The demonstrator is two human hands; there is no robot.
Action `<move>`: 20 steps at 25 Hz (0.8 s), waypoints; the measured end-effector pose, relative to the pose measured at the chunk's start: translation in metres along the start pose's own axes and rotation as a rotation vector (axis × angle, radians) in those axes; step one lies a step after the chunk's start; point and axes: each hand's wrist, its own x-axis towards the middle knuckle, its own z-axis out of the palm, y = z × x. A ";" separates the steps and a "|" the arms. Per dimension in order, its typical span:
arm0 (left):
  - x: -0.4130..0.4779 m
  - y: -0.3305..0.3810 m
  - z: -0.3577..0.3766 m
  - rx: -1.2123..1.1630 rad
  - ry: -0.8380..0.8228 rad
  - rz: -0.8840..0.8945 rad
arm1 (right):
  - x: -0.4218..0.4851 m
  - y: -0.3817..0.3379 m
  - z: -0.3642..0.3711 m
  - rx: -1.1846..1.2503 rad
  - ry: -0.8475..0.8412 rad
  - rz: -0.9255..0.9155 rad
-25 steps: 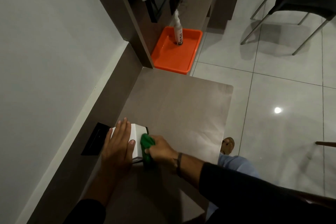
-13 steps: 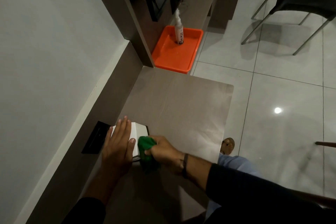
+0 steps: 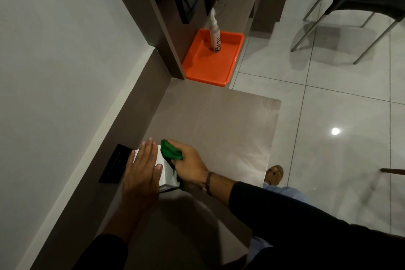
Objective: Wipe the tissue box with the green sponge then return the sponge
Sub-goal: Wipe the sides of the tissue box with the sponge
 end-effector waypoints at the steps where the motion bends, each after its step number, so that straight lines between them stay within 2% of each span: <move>1: 0.001 -0.001 0.000 0.003 -0.004 0.003 | -0.001 0.003 0.003 -0.016 0.005 -0.045; 6: 0.002 -0.001 0.001 0.007 -0.003 0.001 | -0.066 0.054 0.016 -0.060 -0.071 -0.225; 10: 0.000 0.002 -0.001 -0.001 0.008 0.012 | -0.008 0.031 0.009 0.034 0.030 -0.051; 14: 0.001 0.000 -0.001 -0.012 -0.013 0.006 | -0.057 0.054 0.028 0.006 -0.056 -0.119; 16: 0.001 0.001 -0.002 -0.026 -0.006 0.007 | -0.075 0.066 0.028 -0.019 -0.046 -0.140; 20: -0.004 0.006 -0.008 -0.068 0.037 0.037 | 0.003 0.038 0.011 -0.031 0.071 0.091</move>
